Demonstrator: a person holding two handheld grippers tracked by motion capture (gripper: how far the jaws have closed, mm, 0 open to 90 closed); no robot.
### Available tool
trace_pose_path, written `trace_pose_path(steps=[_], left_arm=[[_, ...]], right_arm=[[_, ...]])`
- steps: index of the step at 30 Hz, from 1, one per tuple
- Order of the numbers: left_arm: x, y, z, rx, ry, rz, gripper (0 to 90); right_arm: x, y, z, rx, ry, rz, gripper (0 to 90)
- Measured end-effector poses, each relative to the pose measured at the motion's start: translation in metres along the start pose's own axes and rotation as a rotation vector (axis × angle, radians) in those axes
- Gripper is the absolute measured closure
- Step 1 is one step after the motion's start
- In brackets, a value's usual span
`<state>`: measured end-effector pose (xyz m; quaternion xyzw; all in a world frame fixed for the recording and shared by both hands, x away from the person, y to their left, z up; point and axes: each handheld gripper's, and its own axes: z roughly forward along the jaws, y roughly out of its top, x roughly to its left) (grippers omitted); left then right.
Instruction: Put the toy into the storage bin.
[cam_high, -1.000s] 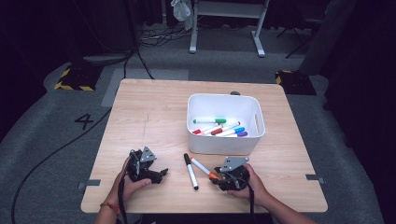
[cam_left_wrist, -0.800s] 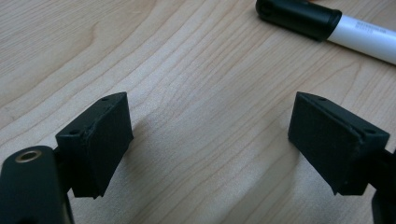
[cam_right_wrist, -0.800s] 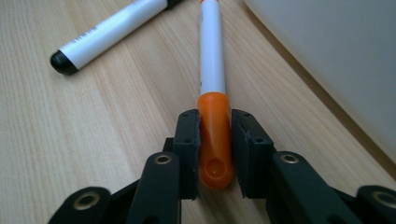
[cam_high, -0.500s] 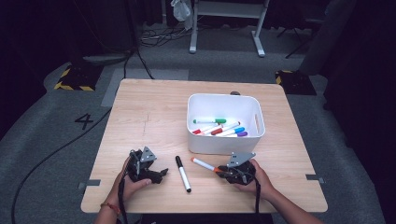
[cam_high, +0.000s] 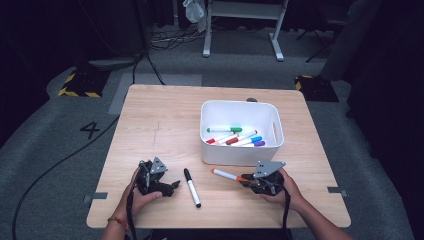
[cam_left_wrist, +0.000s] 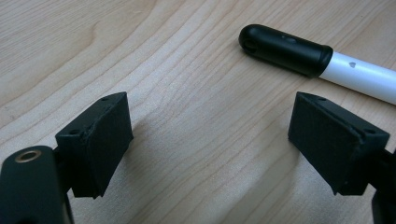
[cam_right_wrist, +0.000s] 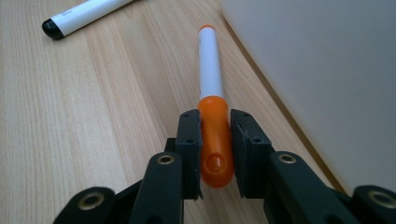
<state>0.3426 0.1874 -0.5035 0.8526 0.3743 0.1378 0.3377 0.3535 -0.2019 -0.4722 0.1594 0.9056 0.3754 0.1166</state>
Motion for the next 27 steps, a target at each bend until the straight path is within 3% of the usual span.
trace_pose_path(steps=[12, 21, 27], left_arm=[[0.000, 0.000, 0.000, 0.000, 0.000, 0.000, 13.7], [0.000, 0.000, 0.000, -0.001, 0.000, -0.002, 13.4], [0.000, 0.000, 0.000, -0.001, 0.001, 0.000, 13.4]], right_arm=[[0.000, 0.018, -0.028, -0.019, 0.016, -0.118, 74.8], [-0.016, 0.044, -0.065, -0.074, 0.014, -0.190, 74.8], [-0.032, 0.058, -0.086, -0.118, 0.019, -0.199, 74.8]])
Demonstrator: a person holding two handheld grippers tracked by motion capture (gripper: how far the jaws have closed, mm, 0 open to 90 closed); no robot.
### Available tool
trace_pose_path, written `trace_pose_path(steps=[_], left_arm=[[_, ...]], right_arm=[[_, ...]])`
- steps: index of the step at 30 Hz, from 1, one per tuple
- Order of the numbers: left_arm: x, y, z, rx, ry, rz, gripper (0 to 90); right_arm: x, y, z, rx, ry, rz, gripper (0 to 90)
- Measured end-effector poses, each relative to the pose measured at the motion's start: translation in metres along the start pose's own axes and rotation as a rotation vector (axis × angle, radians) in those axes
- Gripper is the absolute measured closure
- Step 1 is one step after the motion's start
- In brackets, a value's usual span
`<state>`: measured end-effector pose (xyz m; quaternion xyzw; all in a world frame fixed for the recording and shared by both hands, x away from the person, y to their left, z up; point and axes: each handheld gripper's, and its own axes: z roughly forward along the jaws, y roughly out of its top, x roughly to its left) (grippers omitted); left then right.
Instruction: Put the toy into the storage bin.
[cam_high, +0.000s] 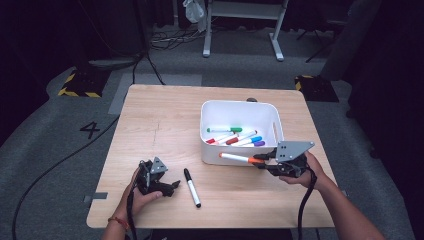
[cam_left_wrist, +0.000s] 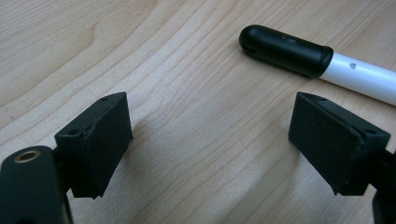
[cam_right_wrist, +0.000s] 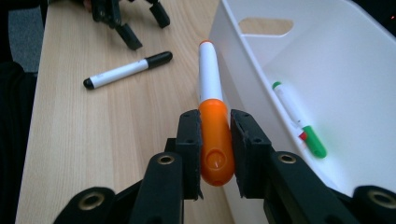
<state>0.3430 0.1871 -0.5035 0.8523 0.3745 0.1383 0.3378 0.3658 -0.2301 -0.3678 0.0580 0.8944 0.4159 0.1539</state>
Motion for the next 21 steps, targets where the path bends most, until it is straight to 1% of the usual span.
trace_pose_path(steps=[1, 2, 4, 7, 9, 10, 11, 12, 15, 16, 17, 21], left_arm=[[0.000, 0.000, 0.000, 0.000, 0.000, 0.000, 13.4], [0.000, 0.000, 0.000, 0.000, -0.002, -0.004, 13.4], [0.000, 0.000, 0.000, 0.000, -0.001, -0.001, 13.4], [0.000, 0.000, 0.000, 0.001, -0.001, 0.000, 13.4], [0.000, 0.000, 0.000, 0.000, -0.001, -0.002, 13.5], [0.000, 0.000, 0.000, 0.000, 0.000, 0.000, 13.5], [0.000, 0.000, 0.000, 0.000, 0.000, 0.000, 13.4], [0.000, 0.000, 0.000, 0.001, -0.001, 0.000, 13.4], [0.000, 0.000, 0.000, 0.000, -0.002, -0.004, 13.4], [0.000, 0.000, 0.000, 0.000, -0.002, -0.005, 13.4], [0.000, 0.000, 0.000, 0.000, -0.001, -0.002, 13.4], [0.000, 0.000, 0.000, 0.000, -0.001, -0.001, 13.4]], right_arm=[[-0.006, 0.004, -0.006, -0.012, -0.006, -0.004, 74.8], [-0.006, 0.004, -0.006, -0.012, -0.006, -0.004, 74.8], [-0.011, 0.007, -0.012, -0.025, -0.004, -0.001, 74.8], [-0.019, 0.012, -0.018, -0.038, 0.013, -0.003, 74.7], [-0.023, 0.014, -0.023, -0.082, 0.053, 0.013, 74.8], [-0.025, 0.014, -0.025, -0.089, 0.058, 0.019, 74.8], [-0.026, 0.015, -0.027, -0.094, 0.053, 0.020, 74.8], [-0.027, 0.016, -0.031, -0.091, 0.045, 0.008, 74.8], [-0.027, 0.017, -0.034, -0.098, 0.043, 0.002, 74.8], [-0.027, 0.019, -0.036, -0.092, 0.041, -0.010, 74.8], [-0.027, 0.019, -0.036, -0.092, 0.041, -0.010, 74.8], [-0.027, 0.025, -0.039, -0.104, 0.047, -0.023, 74.8]])
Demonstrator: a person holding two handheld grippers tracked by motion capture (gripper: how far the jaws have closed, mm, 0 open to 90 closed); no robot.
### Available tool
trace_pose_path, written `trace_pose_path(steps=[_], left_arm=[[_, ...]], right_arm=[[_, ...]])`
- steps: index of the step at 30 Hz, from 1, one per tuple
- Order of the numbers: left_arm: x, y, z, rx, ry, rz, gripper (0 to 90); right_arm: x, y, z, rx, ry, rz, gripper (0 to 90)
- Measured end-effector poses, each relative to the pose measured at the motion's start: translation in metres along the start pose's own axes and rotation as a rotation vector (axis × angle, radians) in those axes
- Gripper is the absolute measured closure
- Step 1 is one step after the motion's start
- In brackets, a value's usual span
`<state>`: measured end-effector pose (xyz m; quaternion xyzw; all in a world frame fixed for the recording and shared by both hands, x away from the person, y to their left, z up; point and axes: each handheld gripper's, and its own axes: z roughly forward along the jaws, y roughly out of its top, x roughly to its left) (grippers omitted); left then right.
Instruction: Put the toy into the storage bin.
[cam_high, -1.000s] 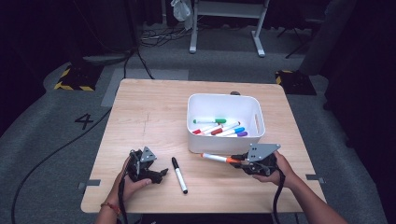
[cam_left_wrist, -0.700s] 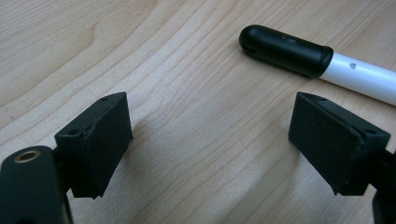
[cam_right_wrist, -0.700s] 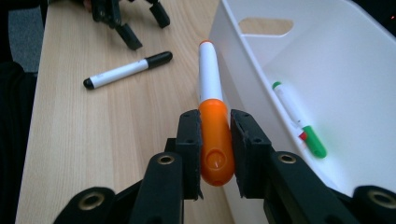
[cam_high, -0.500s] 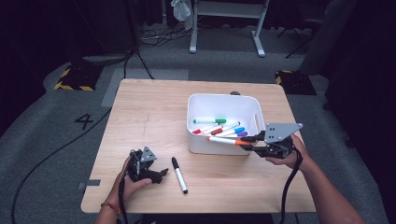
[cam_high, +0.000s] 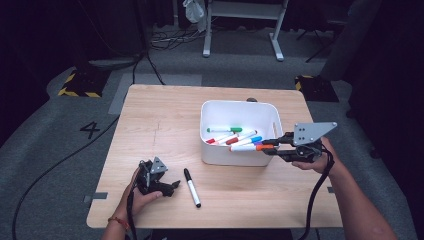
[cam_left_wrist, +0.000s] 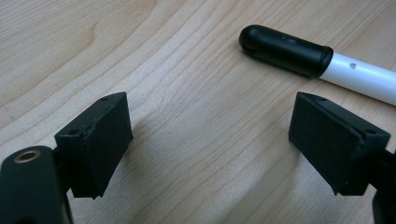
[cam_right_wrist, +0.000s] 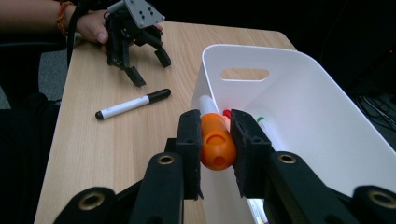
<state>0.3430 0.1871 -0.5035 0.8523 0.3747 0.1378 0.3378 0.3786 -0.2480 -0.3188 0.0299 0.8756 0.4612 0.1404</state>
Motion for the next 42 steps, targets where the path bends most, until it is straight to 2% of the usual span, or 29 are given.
trace_pose_path(steps=[5, 10, 17, 18, 21, 25, 26, 30, 39, 42], left_arm=[[0.000, 0.000, 0.000, -0.001, -0.001, -0.002, 13.4], [0.000, 0.000, 0.000, 0.000, 0.000, 0.000, 13.4], [0.000, 0.000, 0.000, 0.000, 0.000, 0.000, 13.4], [0.000, 0.000, 0.000, 0.000, 0.000, 0.000, 13.4], [0.000, 0.000, 0.000, -0.001, -0.001, -0.003, 13.4], [0.000, 0.000, 0.000, 0.000, 0.001, 0.001, 13.4], [0.000, 0.000, 0.000, -0.001, -0.001, -0.004, 13.4], [0.000, 0.000, 0.000, 0.000, 0.000, 0.000, 13.4], [0.000, 0.000, 0.000, 0.000, 0.000, -0.001, 13.4], [0.000, 0.000, 0.000, -0.001, -0.001, -0.003, 13.4]], right_arm=[[-0.002, 0.007, -0.007, -0.035, 0.000, -0.009, 74.8], [-0.006, 0.012, -0.011, -0.052, -0.027, -0.014, 74.8], [-0.023, 0.010, -0.002, -0.047, -0.045, 0.026, 74.8], [-0.029, 0.008, 0.004, -0.031, -0.052, 0.039, 74.8], [-0.036, 0.005, 0.011, -0.008, -0.051, 0.054, 74.8], [-0.052, -0.003, 0.028, 0.062, -0.054, 0.089, 74.8], [-0.052, -0.003, 0.028, 0.062, -0.054, 0.089, 74.8], [-0.061, -0.009, 0.045, 0.140, -0.047, 0.100, 74.8], [-0.062, -0.015, 0.060, 0.179, 0.002, 0.109, 74.8], [-0.063, -0.016, 0.062, 0.208, 0.016, 0.108, 74.7]])
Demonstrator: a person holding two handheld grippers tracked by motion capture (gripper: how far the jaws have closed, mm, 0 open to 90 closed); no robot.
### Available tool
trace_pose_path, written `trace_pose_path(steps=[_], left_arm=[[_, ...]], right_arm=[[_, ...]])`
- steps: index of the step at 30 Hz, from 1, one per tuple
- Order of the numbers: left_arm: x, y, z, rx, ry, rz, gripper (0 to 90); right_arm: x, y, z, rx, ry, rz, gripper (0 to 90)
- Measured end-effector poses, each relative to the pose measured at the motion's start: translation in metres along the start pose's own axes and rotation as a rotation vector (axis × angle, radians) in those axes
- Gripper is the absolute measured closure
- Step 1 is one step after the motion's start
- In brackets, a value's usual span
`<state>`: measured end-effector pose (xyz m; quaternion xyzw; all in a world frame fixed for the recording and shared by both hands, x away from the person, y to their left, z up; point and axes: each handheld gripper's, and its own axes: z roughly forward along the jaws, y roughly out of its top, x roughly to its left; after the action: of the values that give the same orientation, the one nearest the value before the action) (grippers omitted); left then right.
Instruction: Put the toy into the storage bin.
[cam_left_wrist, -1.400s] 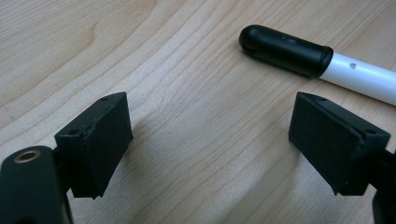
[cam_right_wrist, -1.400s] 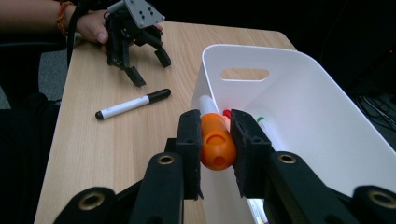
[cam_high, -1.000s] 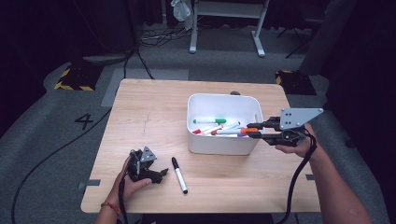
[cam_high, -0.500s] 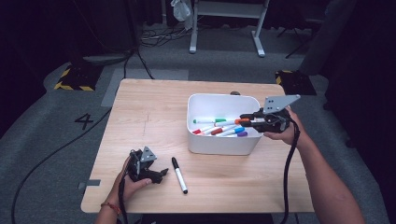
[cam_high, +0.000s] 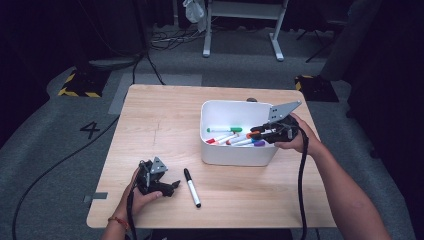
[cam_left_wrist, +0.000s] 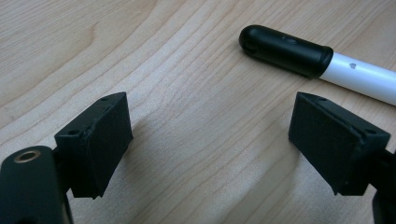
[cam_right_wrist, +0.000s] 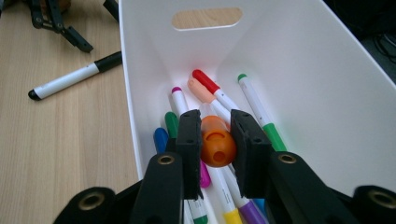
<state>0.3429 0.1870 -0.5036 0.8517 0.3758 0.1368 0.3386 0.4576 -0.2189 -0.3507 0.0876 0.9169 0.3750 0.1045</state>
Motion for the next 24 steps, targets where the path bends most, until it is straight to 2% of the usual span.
trace_pose_path(steps=[4, 12, 19, 22, 24], left_arm=[[0.000, 0.000, 0.000, 0.000, 0.000, -0.001, 13.4], [0.000, 0.000, 0.000, 0.000, 0.000, -0.001, 13.4], [0.000, 0.000, 0.000, 0.000, -0.001, 0.000, 13.4], [0.000, 0.000, 0.000, 0.000, 0.000, -0.002, 13.3], [0.000, 0.000, 0.000, 0.000, 0.000, -0.001, 13.4]], right_arm=[[-0.002, -0.001, 0.003, 0.036, 0.007, -0.002, 74.7], [-0.006, -0.001, 0.007, 0.167, 0.013, 0.007, 74.5], [-0.005, 0.001, 0.011, 0.234, 0.025, -0.010, 73.9], [-0.005, 0.002, 0.012, 0.259, 0.017, -0.004, 70.5], [-0.005, 0.002, 0.013, 0.283, 0.028, -0.008, 66.6]])
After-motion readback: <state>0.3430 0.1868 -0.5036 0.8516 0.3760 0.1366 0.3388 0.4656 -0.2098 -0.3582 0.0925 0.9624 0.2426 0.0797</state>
